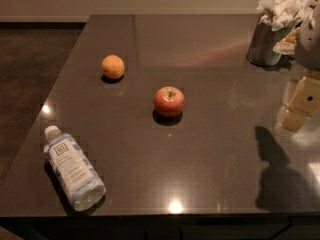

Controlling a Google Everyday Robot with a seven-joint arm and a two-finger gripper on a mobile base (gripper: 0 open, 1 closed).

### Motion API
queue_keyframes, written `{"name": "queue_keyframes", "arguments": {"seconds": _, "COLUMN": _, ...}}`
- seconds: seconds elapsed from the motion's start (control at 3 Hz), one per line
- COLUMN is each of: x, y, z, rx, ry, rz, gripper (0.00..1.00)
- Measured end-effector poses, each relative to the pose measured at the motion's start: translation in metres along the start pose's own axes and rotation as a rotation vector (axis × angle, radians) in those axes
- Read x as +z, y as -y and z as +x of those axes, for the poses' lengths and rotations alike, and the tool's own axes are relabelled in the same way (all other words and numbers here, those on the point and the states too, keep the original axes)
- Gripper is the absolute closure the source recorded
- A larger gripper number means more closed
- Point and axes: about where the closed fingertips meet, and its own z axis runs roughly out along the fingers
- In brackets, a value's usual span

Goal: Move apple near blue plastic bottle

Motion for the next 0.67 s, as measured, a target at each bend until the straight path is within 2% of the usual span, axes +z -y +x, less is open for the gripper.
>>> {"name": "queue_keyframes", "arguments": {"seconds": 0.33, "x": 0.000, "y": 0.000, "z": 0.000, "rx": 0.000, "ry": 0.000, "rz": 0.000, "gripper": 0.00}}
{"name": "queue_keyframes", "arguments": {"seconds": 0.67, "x": 0.019, "y": 0.012, "z": -0.023, "rx": 0.007, "ry": 0.081, "rz": -0.015, "gripper": 0.00}}
